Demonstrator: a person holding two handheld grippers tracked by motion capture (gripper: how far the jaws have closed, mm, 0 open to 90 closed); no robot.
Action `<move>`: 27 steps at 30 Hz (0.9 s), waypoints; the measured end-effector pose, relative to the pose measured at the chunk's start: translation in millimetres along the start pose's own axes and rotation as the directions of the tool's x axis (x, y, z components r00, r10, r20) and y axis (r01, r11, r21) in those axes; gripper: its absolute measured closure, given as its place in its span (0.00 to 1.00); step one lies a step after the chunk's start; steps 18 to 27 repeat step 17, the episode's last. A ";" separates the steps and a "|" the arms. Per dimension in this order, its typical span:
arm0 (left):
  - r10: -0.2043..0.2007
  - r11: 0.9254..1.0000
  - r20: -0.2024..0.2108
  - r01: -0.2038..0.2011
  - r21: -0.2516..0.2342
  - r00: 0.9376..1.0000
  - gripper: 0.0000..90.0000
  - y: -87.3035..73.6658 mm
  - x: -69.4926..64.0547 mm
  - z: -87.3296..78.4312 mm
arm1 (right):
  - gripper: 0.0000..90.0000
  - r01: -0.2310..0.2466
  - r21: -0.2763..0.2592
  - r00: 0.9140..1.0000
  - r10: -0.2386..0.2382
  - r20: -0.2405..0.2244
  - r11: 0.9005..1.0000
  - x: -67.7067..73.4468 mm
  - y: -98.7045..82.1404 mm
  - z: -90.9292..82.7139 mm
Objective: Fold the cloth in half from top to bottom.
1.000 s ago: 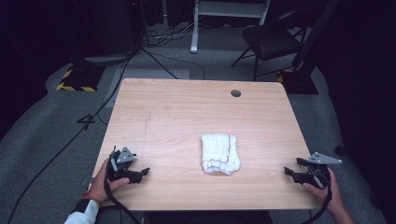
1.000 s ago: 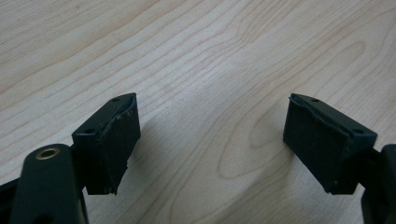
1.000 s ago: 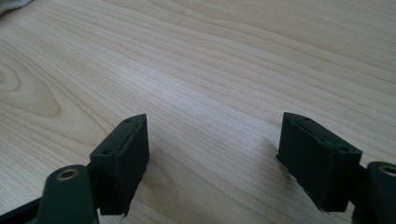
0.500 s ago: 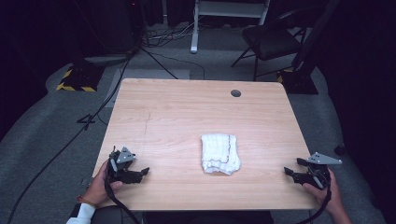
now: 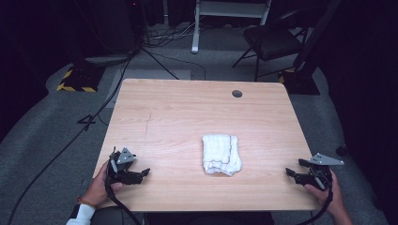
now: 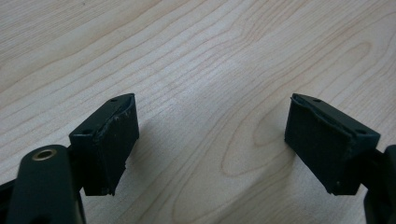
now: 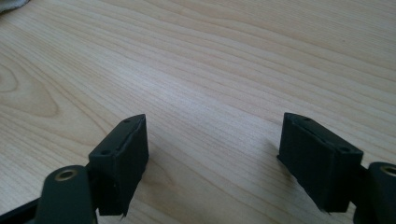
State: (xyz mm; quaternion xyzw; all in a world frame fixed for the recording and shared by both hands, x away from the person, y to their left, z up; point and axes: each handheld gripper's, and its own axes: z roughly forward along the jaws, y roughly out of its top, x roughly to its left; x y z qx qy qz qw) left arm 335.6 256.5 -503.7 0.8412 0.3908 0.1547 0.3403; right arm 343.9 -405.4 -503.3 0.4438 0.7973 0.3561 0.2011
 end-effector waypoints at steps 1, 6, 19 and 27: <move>0.000 1.000 0.000 0.000 0.000 1.000 0.20 0.0 0.0 0.0 | 0.27 0.000 -0.001 1.000 0.000 0.000 1.000 0.0 0.0 0.1; 0.001 1.000 0.003 -0.001 0.002 1.000 0.20 0.1 0.2 -0.2 | 0.27 0.000 0.000 1.000 0.000 0.000 1.000 0.0 0.0 0.0; 0.003 1.000 0.004 -0.003 0.002 1.000 0.20 0.1 0.4 -0.2 | 0.27 0.000 0.000 1.000 0.000 0.000 1.000 -0.1 0.0 0.0; 0.003 1.000 0.004 -0.003 0.002 1.000 0.20 0.1 0.4 -0.2 | 0.27 0.000 0.000 1.000 0.000 0.000 1.000 -0.1 0.0 0.0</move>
